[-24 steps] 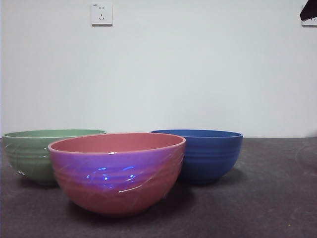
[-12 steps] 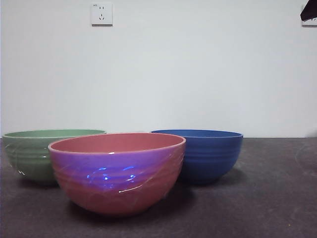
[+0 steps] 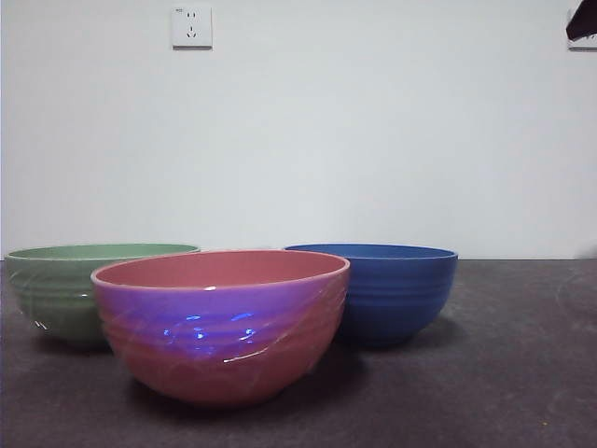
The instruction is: Pick up the green bowl on the top,put the green bowl on the left,pick up the red bowl in the middle,put the red bowl on the right
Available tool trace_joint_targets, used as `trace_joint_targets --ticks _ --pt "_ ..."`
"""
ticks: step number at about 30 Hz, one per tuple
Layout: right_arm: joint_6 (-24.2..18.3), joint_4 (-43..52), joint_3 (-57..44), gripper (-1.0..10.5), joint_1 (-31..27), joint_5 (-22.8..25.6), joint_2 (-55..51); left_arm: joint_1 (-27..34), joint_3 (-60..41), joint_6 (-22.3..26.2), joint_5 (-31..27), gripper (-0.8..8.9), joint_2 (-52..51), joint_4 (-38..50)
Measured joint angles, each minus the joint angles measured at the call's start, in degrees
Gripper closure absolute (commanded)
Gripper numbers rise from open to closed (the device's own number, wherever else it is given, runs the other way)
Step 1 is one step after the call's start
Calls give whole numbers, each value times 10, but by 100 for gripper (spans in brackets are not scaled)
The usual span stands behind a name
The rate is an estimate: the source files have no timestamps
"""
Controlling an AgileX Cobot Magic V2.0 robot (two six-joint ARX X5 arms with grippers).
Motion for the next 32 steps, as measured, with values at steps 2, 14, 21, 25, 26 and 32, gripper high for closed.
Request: trace_joint_targets --ticks 2,14,21,25,26,32 --pt "-9 -31 -2 944 -7 18 -33 0 0 0 0 817 0 0" --pt "-15 -44 -207 944 -162 -107 -283 0 0 0 0 817 0 0" --pt "-10 29 -318 944 -161 -138 -320 0 0 0 0 817 0 0" --pt "-4 33 -335 944 -161 -138 -342 0 0 0 0 817 0 0" --pt "-2 34 -337 944 -161 -138 -349 0 0 0 0 817 0 0" --pt "24 22 -343 944 -161 -138 -370 0 0 0 0 817 0 0"
